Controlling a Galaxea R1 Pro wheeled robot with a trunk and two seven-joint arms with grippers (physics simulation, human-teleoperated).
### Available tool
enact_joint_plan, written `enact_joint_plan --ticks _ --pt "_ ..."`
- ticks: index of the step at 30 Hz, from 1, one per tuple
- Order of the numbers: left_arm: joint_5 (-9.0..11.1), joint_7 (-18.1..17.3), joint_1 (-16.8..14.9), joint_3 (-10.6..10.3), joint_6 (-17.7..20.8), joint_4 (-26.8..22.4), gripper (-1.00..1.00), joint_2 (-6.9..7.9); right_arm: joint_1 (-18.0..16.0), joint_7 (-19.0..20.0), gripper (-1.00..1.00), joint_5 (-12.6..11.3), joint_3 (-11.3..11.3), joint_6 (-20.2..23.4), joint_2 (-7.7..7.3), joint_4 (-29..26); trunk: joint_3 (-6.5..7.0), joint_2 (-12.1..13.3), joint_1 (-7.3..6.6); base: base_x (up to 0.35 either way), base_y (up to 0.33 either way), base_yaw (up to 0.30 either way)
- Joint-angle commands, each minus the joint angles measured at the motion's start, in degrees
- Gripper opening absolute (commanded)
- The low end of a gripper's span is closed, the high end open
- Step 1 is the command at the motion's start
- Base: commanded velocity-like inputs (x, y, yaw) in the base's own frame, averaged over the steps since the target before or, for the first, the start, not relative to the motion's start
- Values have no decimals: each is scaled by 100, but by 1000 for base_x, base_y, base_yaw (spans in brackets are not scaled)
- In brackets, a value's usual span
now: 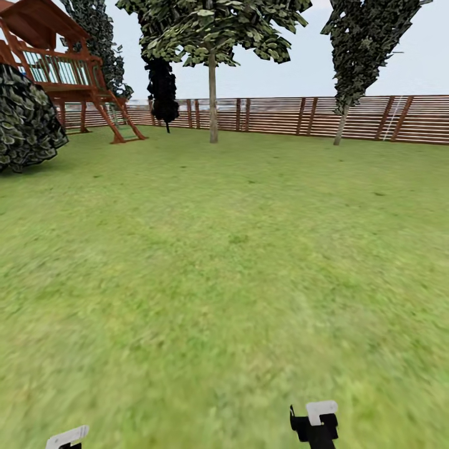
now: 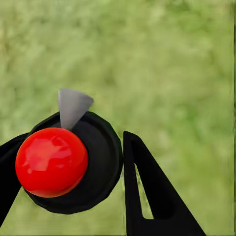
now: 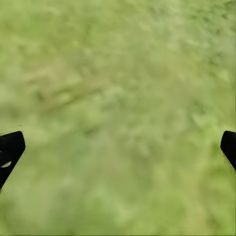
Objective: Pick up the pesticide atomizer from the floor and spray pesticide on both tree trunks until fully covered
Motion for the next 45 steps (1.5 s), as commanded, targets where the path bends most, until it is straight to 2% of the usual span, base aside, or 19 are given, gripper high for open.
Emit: enact_joint_plan --ticks 1,37,42,45 --pt "-32 -33 -5 45 -19 13 -100 -8 -5 -29 100 61 -29 -11 3 6 -5 -2 3 339 0 0" --pt "-44 -35 5 17 -16 61 -100 -36 -4 -10 100 56 -29 -4 50 15 -5 -2 3 338 0 0" --pt "-44 -35 13 26 -22 61 -100 -29 -5 -8 100 47 -29 -2 59 520 -5 -2 3 338 0 0" --pt "-44 -35 13 27 -24 61 -100 -26 -6 -9 100 47 -29 -1 56 591 -5 -2 3 338 0 0"
